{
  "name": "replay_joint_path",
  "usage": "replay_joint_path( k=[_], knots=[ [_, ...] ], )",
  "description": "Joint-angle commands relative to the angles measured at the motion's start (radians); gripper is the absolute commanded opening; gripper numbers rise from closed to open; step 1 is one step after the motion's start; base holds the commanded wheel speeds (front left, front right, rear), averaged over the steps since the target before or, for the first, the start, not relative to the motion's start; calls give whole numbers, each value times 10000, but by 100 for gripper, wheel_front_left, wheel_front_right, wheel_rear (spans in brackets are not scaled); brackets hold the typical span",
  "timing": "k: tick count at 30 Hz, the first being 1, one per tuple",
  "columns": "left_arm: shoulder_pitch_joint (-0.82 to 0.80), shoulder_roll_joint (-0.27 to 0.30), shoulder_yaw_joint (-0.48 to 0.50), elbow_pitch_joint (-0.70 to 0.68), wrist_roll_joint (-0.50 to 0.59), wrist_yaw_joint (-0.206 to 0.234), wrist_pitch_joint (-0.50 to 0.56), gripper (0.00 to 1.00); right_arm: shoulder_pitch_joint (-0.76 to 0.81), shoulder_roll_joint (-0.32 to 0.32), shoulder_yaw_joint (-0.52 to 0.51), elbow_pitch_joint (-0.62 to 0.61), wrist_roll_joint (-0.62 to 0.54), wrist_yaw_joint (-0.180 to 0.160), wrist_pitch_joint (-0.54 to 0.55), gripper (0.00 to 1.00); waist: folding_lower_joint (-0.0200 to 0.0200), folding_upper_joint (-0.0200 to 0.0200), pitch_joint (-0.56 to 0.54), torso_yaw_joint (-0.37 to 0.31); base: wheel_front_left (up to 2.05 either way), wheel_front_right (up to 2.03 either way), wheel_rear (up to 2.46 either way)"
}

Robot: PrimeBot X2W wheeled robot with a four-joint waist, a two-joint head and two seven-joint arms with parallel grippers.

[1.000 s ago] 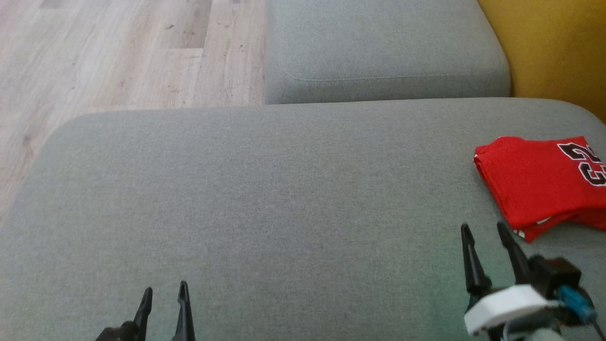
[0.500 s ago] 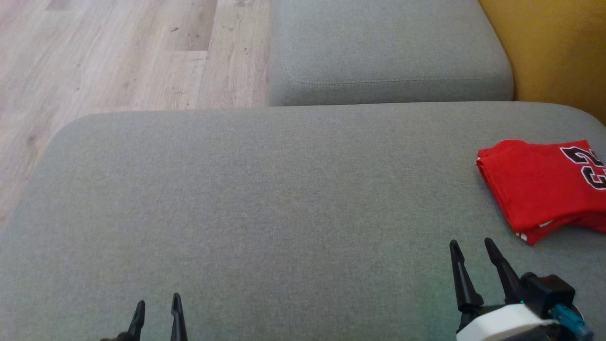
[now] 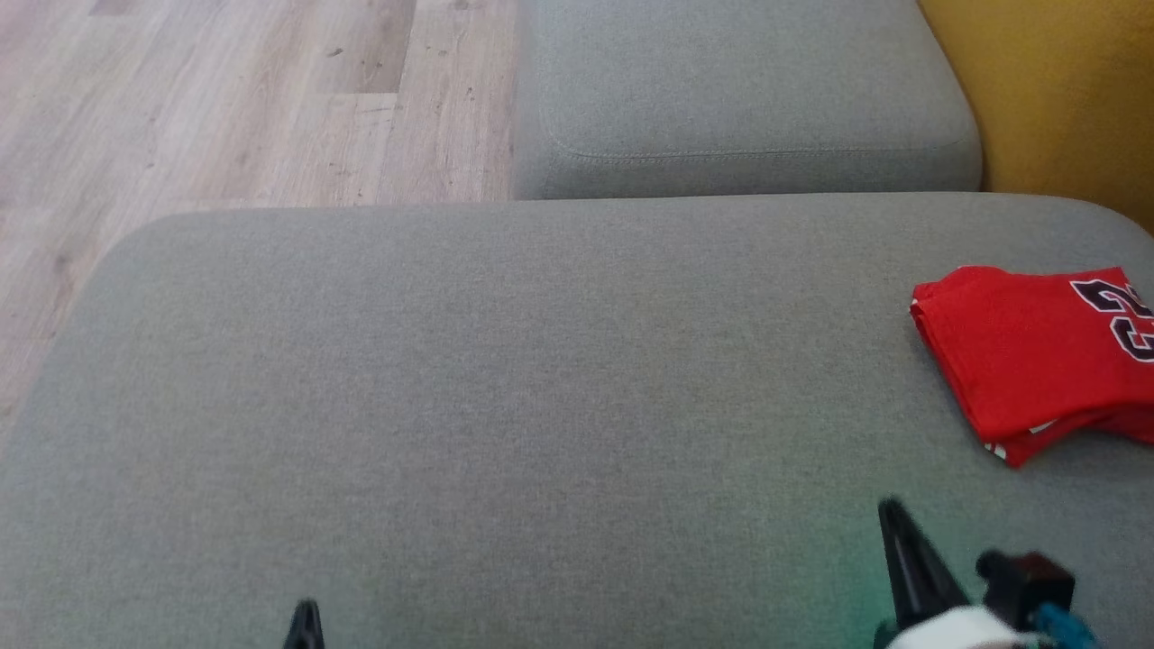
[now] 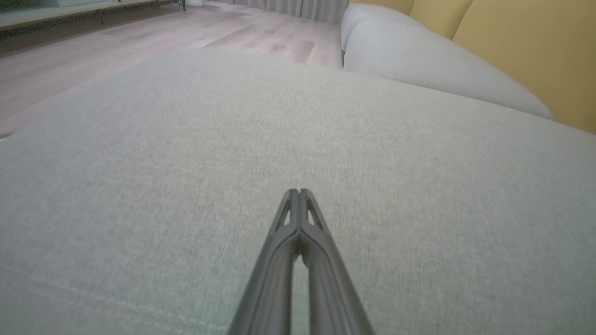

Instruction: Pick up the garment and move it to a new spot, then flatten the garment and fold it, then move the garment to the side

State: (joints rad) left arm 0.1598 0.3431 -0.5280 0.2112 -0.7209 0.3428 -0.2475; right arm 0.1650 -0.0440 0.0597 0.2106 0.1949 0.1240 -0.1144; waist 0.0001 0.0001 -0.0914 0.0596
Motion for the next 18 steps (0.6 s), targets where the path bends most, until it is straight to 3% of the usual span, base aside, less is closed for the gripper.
replay_joint_path(
  k=[1,18],
  knots=[
    [28,-46,6,76,-18,-8,6,0,35,0,2,94,27,0,1,0,0,-1,2,-1,0,0,0],
    [-360,-430,886,126,-1331,-685,490,0,-355,-105,-119,121,2171,10,225,0,0,-1,138,-87,0,0,0]
  ],
)
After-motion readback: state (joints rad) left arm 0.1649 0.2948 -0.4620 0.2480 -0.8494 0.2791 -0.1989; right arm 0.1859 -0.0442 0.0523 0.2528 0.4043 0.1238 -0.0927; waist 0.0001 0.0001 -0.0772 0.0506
